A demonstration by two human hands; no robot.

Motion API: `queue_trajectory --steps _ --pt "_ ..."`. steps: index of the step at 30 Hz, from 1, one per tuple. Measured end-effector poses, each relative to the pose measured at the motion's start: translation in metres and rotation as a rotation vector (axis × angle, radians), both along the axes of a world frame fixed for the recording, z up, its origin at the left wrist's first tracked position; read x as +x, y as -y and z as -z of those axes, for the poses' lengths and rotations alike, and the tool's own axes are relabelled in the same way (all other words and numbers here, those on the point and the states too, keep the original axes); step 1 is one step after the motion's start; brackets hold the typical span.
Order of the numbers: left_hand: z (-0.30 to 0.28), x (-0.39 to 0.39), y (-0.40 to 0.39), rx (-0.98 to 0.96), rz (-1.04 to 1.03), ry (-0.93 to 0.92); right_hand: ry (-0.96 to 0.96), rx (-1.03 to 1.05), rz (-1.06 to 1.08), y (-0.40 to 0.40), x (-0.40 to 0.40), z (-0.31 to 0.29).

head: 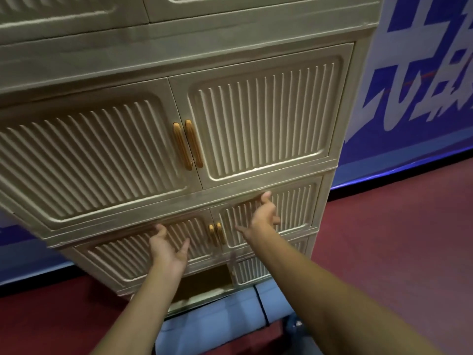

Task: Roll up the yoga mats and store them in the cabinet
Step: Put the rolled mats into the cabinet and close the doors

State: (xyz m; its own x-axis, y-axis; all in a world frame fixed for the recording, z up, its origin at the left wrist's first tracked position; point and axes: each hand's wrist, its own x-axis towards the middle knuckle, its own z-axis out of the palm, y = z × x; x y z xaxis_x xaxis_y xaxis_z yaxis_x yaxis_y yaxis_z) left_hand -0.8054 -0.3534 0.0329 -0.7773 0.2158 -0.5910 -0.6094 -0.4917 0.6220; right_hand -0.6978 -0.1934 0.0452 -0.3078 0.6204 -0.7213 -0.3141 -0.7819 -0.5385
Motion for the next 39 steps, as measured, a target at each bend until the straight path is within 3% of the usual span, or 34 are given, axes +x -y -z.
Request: queue_trajectory --steps 5,8,12,14,16,19,24,28,30,33,36,39 --pt "0.013 0.009 0.016 -0.038 0.077 0.005 -0.078 0.038 -0.046 0.003 0.027 0.024" --pt "0.041 0.018 0.022 -0.114 0.219 0.054 0.113 0.049 -0.197 0.012 0.063 0.081" --pt "0.095 0.05 0.007 -0.477 0.633 0.023 0.475 -0.021 -0.776 0.029 0.133 0.148" --pt "0.122 0.071 -0.001 -0.725 0.854 -0.124 0.534 -0.041 -0.871 0.024 0.155 0.168" --pt "0.15 0.089 -0.008 -0.999 1.067 -0.353 0.602 0.057 -0.83 0.015 0.159 0.177" --pt "0.189 0.109 -0.018 -1.265 1.357 -0.576 0.674 0.299 -0.862 0.001 0.158 0.165" --pt "0.246 0.115 -0.033 -1.451 1.49 -0.697 0.763 0.495 -1.068 -0.019 0.168 0.159" --pt "0.298 0.11 -0.037 -1.58 1.657 -0.723 0.678 0.692 -1.171 -0.026 0.142 0.155" --pt "0.308 0.124 -0.042 -1.642 1.776 -0.823 0.668 0.808 -1.238 -0.026 0.134 0.15" --pt "0.309 0.143 -0.047 -1.626 1.769 -0.902 0.679 0.902 -1.289 -0.028 0.133 0.146" --pt "0.296 0.14 -0.051 -1.496 1.717 -0.799 0.701 0.915 -1.313 -0.034 0.133 0.148" --pt "0.289 0.121 -0.052 -1.461 1.2 -0.542 0.712 0.896 -1.301 -0.038 0.132 0.154"
